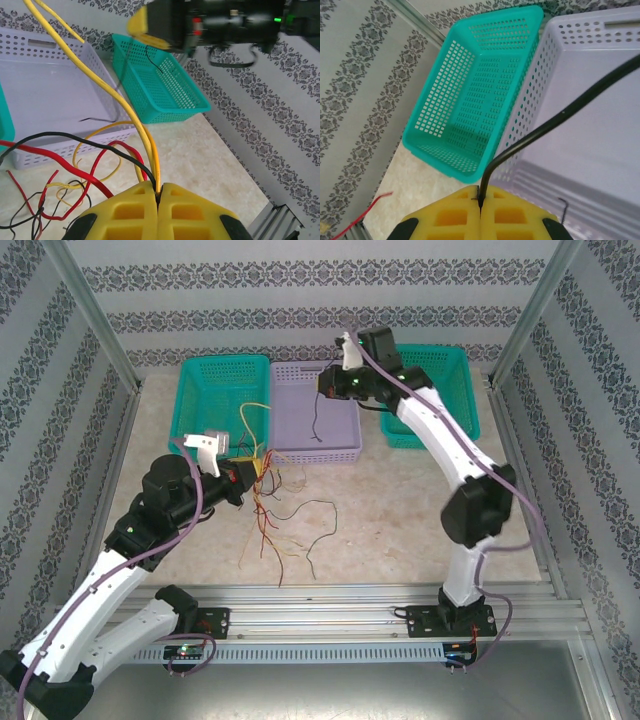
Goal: Untangle the cables
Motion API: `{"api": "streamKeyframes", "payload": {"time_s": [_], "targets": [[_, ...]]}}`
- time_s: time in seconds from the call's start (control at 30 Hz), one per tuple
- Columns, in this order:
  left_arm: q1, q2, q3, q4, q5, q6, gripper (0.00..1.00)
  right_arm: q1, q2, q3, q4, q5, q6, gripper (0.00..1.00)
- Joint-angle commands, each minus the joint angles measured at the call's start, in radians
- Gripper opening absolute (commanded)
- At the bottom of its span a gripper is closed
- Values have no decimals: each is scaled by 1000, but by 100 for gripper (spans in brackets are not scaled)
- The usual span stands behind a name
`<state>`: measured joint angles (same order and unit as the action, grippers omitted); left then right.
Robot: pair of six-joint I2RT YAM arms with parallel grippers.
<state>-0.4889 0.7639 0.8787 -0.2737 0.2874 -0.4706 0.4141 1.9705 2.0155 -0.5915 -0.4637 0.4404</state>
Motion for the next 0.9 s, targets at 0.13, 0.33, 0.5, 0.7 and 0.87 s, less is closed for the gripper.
{"api": "streamKeyframes", "payload": {"time_s": [0.13,0.33,0.5,0.7,0.87], "targets": [[6,-11,-14,113,36,-14,0,33,286,314,-238,40,-59,0],[4,9,-11,144,45,-26,0,31,420,448,-305,3,-33,0],[4,16,-15,159,33,-27,0,56,445,479,-332,4,-53,0],[4,20,-20,193,35,-43,0,71,581,644,-422,-27,-31,0],[4,25,-28,208,35,-50,0,88,646,700,-394,-56,21,0]]}}
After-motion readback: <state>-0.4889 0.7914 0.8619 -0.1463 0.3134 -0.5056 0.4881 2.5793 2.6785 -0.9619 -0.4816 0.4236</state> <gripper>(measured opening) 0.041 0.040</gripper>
